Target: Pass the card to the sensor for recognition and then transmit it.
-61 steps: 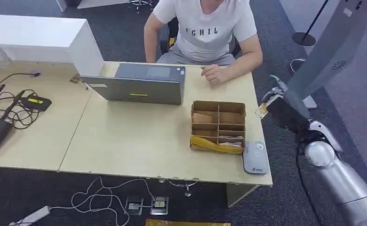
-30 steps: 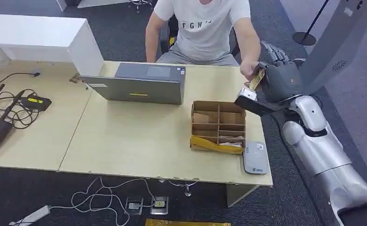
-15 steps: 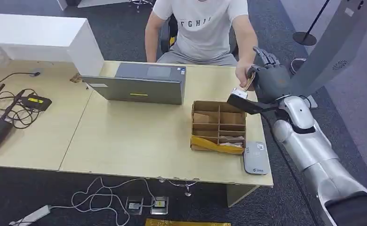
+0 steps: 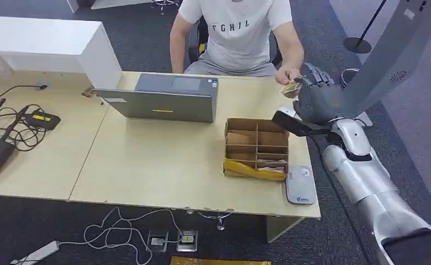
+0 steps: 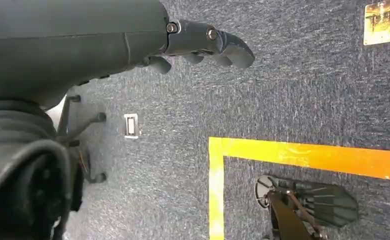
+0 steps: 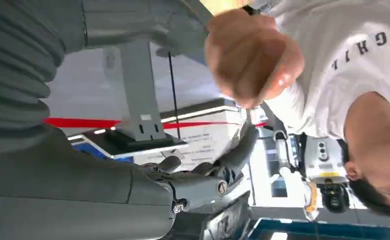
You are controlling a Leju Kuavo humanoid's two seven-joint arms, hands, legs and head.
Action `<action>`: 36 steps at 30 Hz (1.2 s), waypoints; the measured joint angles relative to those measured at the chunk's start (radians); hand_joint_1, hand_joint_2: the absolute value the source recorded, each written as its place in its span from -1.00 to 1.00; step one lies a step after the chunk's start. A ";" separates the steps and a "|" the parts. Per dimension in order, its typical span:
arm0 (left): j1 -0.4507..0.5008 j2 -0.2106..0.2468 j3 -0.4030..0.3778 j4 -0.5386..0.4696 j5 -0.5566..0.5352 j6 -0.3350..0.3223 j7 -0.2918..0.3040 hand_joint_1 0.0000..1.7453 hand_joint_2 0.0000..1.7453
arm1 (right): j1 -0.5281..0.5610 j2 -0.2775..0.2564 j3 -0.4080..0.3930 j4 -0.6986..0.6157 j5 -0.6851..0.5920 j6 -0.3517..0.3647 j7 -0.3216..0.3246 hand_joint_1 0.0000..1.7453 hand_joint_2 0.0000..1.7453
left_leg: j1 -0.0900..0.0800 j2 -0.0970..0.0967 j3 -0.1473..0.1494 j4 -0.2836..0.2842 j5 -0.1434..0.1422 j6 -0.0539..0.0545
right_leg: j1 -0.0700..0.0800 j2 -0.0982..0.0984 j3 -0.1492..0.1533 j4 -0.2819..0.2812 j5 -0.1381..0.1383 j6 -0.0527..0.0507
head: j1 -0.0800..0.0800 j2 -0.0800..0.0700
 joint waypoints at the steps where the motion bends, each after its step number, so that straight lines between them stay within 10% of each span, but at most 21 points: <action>1: 0.000 0.000 -0.002 0.000 0.001 0.000 0.000 -1.00 -1.00 | 0.004 0.000 -0.006 0.000 -0.019 0.018 0.001 -1.00 1.00 | 0.000 0.000 0.000 0.000 0.000 0.000 | 0.000 0.000 0.000 0.000 0.000 0.000 | 0.000 0.000; 2: 0.000 0.000 -0.002 0.000 0.005 0.000 0.000 -1.00 -1.00 | 0.008 0.001 -0.012 0.000 -0.051 0.045 0.001 -1.00 -1.00 | 0.000 0.000 0.000 0.000 0.000 0.000 | 0.000 0.000 0.000 0.000 0.000 0.000 | 0.000 0.000; 3: 0.000 0.001 -0.002 0.000 0.007 0.000 0.000 -1.00 -1.00 | 0.010 0.001 -0.019 0.000 -0.093 0.073 0.002 -1.00 -1.00 | 0.000 0.000 0.000 0.000 0.000 0.000 | 0.000 0.000 0.000 0.000 0.000 0.000 | 0.000 0.000; 4: 0.000 0.002 -0.002 0.000 0.008 0.001 0.001 -1.00 -1.00 | 0.013 0.002 -0.026 -0.002 -0.130 0.090 0.002 -1.00 1.00 | 0.000 0.000 0.000 0.000 0.000 0.000 | 0.000 0.000 0.000 0.000 0.000 0.000 | 0.000 0.000; 10: 0.000 0.002 -0.003 0.000 0.021 0.009 0.019 -1.00 -1.00 | 0.052 -0.018 -0.064 -0.058 -0.267 0.148 0.028 -1.00 1.00 | 0.000 0.000 0.002 0.000 0.000 0.000 | 0.000 -0.001 0.000 0.000 0.000 0.000 | 0.000 0.000; 16: 0.007 0.006 -0.006 0.000 0.031 0.017 0.057 -1.00 -1.00 | 0.230 -0.160 -0.153 -0.278 -0.484 0.272 0.137 -1.00 1.00 | 0.000 -0.001 0.001 0.001 -0.001 0.001 | 0.000 -0.001 0.001 -0.002 0.000 0.000 | 0.000 0.000; 25: 0.005 0.009 -0.006 0.002 0.059 0.050 0.027 -1.00 -1.00 | 0.413 -0.330 -0.254 -0.565 -0.491 0.268 0.230 -1.00 1.00 | 0.000 0.001 0.002 0.001 -0.002 0.001 | 0.000 0.000 0.001 -0.002 0.000 0.000 | 0.000 0.000; 36: 0.003 0.009 -0.006 0.002 0.060 0.071 0.063 -1.00 -1.00 | 0.562 -0.381 -0.242 -0.731 -0.480 0.179 0.259 -1.00 1.00 | 0.000 0.001 0.001 0.000 -0.002 0.001 | 0.000 0.001 0.002 -0.002 0.000 0.000 | 0.000 0.000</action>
